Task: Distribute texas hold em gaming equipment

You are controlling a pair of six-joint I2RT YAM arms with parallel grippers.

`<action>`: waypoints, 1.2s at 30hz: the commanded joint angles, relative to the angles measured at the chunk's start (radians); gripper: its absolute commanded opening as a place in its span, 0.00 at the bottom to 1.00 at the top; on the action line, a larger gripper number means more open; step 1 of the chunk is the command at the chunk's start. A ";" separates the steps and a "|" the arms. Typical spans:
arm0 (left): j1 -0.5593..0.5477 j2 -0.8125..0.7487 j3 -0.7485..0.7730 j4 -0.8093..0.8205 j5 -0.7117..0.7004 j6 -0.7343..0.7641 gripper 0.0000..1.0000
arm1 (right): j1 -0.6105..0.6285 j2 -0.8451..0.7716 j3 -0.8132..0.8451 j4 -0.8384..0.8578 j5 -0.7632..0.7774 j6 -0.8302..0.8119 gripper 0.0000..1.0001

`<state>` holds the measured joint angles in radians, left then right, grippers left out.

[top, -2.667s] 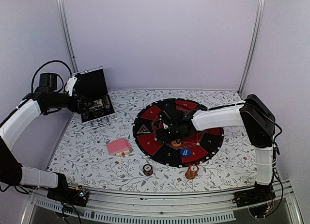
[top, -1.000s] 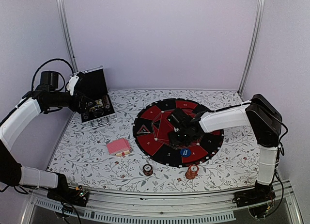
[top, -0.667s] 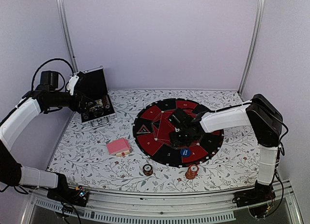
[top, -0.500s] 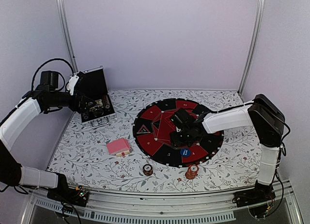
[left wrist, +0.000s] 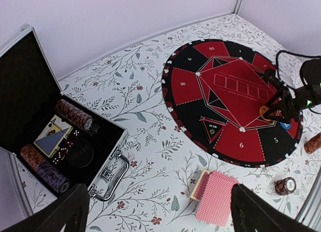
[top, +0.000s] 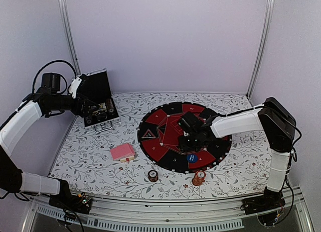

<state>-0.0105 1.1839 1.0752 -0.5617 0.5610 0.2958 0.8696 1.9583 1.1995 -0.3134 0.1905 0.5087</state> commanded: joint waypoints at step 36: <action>-0.009 -0.026 0.038 -0.028 0.006 0.020 1.00 | -0.023 0.086 0.112 -0.086 0.098 -0.065 0.45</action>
<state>-0.0105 1.1728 1.0840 -0.5671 0.5610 0.3042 0.8898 1.9812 1.2465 -0.3851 0.2741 0.4850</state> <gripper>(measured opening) 0.995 0.480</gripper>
